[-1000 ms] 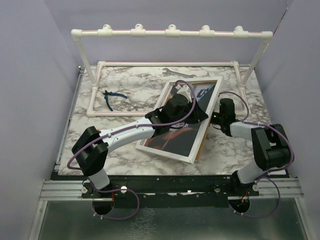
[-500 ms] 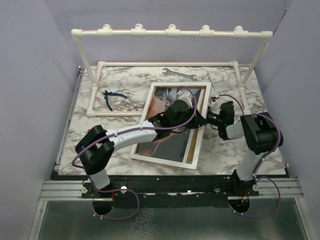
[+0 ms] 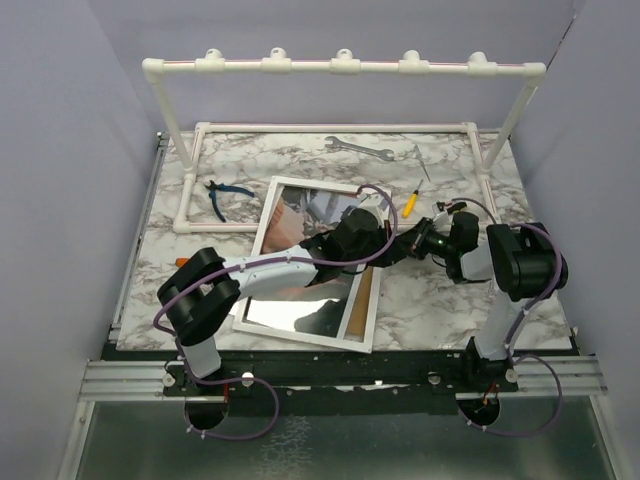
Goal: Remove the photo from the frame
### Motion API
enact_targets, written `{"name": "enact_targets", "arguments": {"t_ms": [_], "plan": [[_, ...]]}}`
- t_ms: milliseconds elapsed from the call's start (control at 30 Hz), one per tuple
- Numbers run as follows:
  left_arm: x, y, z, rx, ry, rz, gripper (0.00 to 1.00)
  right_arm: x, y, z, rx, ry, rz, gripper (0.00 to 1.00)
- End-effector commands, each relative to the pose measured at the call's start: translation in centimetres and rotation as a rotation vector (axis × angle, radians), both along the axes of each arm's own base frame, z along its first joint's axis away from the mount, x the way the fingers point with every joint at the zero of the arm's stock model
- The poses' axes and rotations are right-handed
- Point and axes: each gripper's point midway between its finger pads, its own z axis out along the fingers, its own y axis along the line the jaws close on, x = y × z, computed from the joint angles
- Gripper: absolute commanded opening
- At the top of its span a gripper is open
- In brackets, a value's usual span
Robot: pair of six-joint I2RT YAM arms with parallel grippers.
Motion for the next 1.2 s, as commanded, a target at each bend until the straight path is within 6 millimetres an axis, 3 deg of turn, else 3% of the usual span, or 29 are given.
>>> {"name": "enact_targets", "arguments": {"t_ms": [0,167,267,433,500,533,567,700,933,1000,1167], "plan": [[0.4,0.2,-0.4,0.048,-0.05,-0.006,0.0,0.7,-1.9,0.4,-0.065,-0.04,-0.037,0.08],[1.6,2.6,0.9,0.144,-0.097,0.063,0.18,1.0,-4.0,0.3,-0.136,-0.026,-0.094,0.14],[2.5,5.3,1.6,0.224,-0.118,0.125,0.24,0.7,-4.8,0.5,-0.212,-0.022,-0.111,0.26],[4.6,13.0,1.4,0.32,-0.113,0.271,0.36,-0.8,-5.2,1.8,-0.281,-0.059,-0.095,0.58],[5.3,16.5,1.3,0.321,-0.104,0.327,0.46,-1.7,-4.8,2.1,-0.276,-0.071,-0.065,0.73],[5.6,18.1,1.4,0.322,-0.106,0.36,0.52,-2.1,-4.5,2.2,-0.27,-0.075,-0.05,0.89],[6.0,19.9,1.5,0.322,-0.11,0.397,0.59,-2.4,-4.3,2.3,-0.263,-0.078,-0.036,0.98],[6.6,25.4,1.5,0.317,-0.112,0.507,0.77,-3.4,-2.4,2.3,-0.234,-0.086,0.038,1.0],[7.2,32.6,-0.5,0.341,-0.055,0.688,0.87,-3.1,0.9,1.9,-0.222,-0.091,0.105,1.0],[7.2,34.3,-1.1,0.346,-0.045,0.739,0.89,-2.8,1.4,1.6,-0.226,-0.085,0.109,1.0],[7.1,36.2,-2.6,0.355,-0.047,0.786,0.94,-2.6,2.0,0.6,-0.218,-0.063,0.115,0.94]]}}
